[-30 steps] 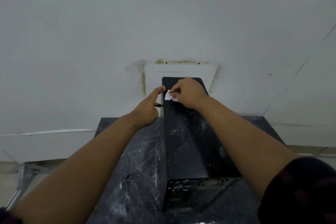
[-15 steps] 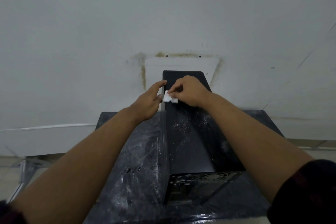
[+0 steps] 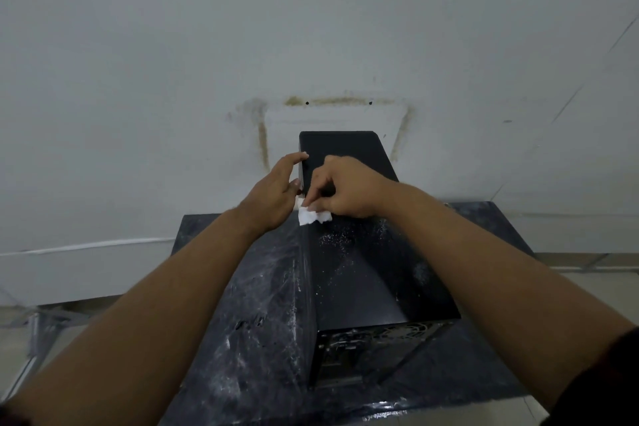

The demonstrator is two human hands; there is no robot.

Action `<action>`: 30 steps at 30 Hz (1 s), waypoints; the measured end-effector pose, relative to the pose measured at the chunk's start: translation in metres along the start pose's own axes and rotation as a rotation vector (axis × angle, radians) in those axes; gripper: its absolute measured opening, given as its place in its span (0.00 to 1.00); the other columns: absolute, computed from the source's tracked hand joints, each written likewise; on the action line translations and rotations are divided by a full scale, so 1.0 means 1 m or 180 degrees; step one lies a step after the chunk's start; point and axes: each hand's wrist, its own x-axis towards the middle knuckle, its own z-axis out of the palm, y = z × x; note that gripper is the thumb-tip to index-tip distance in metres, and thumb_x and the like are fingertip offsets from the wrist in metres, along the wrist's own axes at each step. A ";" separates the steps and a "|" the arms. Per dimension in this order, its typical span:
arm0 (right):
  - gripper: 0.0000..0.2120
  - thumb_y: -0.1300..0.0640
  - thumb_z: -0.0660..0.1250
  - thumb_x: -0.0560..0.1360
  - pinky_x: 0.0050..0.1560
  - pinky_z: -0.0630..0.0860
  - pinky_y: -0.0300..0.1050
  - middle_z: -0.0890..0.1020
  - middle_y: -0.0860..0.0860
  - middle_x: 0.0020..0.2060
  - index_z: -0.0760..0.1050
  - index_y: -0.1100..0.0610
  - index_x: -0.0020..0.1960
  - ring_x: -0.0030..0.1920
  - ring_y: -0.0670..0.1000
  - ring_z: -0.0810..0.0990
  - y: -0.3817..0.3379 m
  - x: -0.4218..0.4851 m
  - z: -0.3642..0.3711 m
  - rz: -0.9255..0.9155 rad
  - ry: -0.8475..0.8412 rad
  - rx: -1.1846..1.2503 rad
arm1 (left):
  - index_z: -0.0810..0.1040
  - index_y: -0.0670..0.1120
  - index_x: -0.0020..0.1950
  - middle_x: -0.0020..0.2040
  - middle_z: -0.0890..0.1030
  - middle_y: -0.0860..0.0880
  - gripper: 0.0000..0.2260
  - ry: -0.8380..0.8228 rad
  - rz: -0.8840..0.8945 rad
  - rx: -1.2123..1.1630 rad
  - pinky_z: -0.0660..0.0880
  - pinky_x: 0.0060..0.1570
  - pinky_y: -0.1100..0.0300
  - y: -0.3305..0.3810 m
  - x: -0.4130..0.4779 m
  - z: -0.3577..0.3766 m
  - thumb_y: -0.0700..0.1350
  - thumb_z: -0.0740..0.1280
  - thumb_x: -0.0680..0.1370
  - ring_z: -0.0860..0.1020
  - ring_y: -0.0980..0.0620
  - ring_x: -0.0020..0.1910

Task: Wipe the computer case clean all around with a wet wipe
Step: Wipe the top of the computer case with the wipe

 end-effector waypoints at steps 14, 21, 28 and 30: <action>0.06 0.53 0.75 0.79 0.59 0.79 0.47 0.85 0.40 0.48 0.89 0.46 0.54 0.53 0.45 0.81 0.018 -0.010 -0.003 0.0620 0.0687 -0.0192 | 0.63 0.54 0.80 0.78 0.70 0.58 0.19 0.0213 -0.0011 0.0006 0.70 0.69 0.54 0.013 -0.006 0.008 0.53 0.55 0.89 0.77 0.52 0.67; 0.07 0.51 0.73 0.81 0.56 0.75 0.47 0.85 0.40 0.50 0.88 0.44 0.55 0.55 0.47 0.76 0.027 -0.013 -0.008 0.1027 0.1021 -0.0671 | 0.62 0.54 0.81 0.78 0.71 0.58 0.20 0.0196 -0.0091 0.0123 0.72 0.65 0.53 0.015 -0.005 0.009 0.53 0.56 0.89 0.79 0.52 0.61; 0.06 0.50 0.74 0.80 0.59 0.74 0.46 0.85 0.40 0.50 0.88 0.43 0.55 0.52 0.45 0.77 0.037 -0.020 -0.014 0.0766 0.0937 -0.0619 | 0.64 0.53 0.80 0.80 0.69 0.57 0.19 0.0194 -0.0189 0.0204 0.72 0.64 0.54 0.023 -0.007 0.007 0.52 0.57 0.89 0.80 0.53 0.58; 0.07 0.51 0.73 0.81 0.58 0.76 0.50 0.85 0.40 0.52 0.88 0.44 0.55 0.56 0.49 0.78 0.041 -0.020 -0.016 0.0938 0.0985 -0.0710 | 0.64 0.52 0.80 0.80 0.68 0.56 0.19 0.0181 -0.0249 0.0222 0.71 0.62 0.56 0.026 -0.006 0.006 0.51 0.57 0.89 0.80 0.53 0.57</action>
